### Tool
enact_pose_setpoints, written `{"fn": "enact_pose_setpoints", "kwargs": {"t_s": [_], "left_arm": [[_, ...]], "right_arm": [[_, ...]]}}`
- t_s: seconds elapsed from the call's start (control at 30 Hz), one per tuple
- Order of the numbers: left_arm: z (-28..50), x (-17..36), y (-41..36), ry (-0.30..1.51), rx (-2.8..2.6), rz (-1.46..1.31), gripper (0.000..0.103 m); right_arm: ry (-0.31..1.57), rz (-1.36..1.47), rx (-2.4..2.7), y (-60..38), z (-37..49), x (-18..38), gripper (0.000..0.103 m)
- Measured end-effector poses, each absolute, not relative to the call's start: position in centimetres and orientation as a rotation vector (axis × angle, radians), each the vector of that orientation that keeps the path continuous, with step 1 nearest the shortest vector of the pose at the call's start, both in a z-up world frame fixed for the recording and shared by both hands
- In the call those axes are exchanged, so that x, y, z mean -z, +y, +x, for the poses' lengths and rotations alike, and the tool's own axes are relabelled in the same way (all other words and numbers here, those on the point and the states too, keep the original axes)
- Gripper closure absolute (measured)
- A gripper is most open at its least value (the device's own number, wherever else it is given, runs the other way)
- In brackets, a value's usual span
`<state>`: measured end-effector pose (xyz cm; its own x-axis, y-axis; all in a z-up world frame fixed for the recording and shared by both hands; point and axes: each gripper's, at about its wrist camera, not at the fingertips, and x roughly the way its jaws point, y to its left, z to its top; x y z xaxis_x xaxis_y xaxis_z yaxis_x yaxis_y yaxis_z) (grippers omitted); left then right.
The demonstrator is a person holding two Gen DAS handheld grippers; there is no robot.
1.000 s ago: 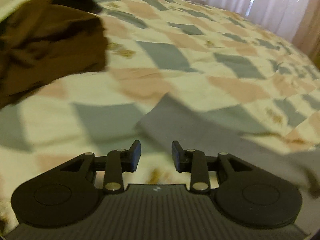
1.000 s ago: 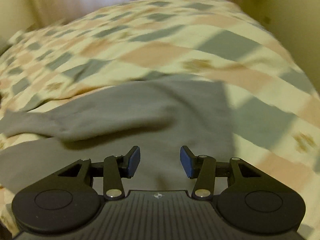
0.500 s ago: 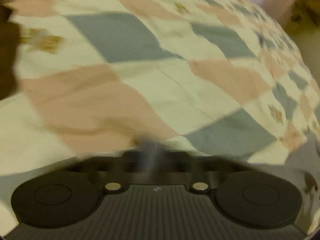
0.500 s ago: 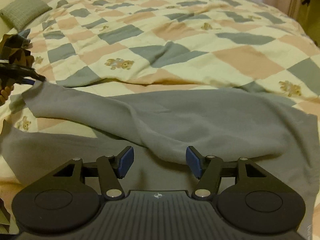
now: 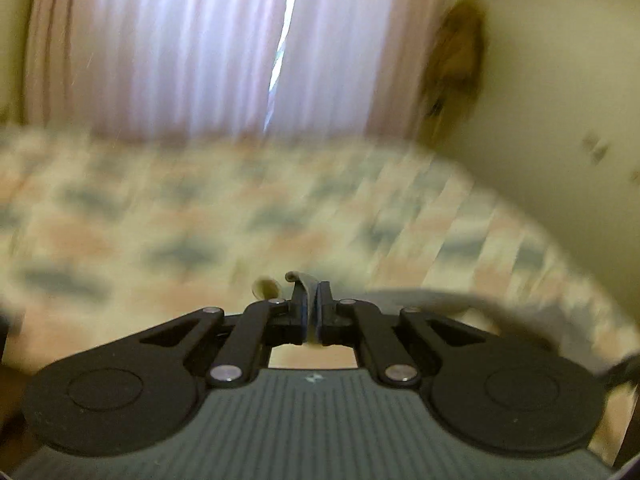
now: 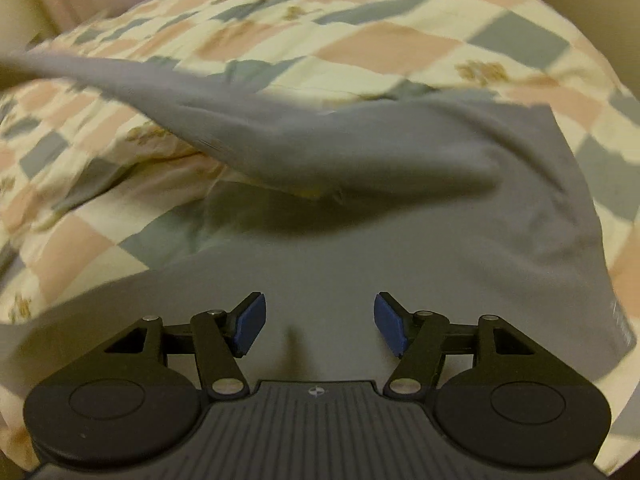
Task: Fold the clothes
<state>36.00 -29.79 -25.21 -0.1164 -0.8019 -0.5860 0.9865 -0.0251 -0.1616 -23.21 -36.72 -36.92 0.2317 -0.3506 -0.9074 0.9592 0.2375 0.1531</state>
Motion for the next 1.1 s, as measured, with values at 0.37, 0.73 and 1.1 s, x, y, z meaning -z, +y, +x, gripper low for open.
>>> {"fn": "enact_pose_setpoints", "kwargs": {"t_s": [0.37,0.73,1.1], "left_arm": [[40.2,39.4,-31.5,0.992,1.23,0.566,0.062],[42.3,45.4,-41.7,1.188,1.189,0.433,0.045],[37.7,47.5,-43.0,1.141,1.185,0.56,0.096]], "right_arm": [[0.954,0.951,1.119,-35.9,-24.8,38.7,0.033],[0.848,0.896,1.151,-42.6,-26.7,38.2,0.033],[0.723,0.855,1.349,-58.3,-40.8,37.7,0.037]]}}
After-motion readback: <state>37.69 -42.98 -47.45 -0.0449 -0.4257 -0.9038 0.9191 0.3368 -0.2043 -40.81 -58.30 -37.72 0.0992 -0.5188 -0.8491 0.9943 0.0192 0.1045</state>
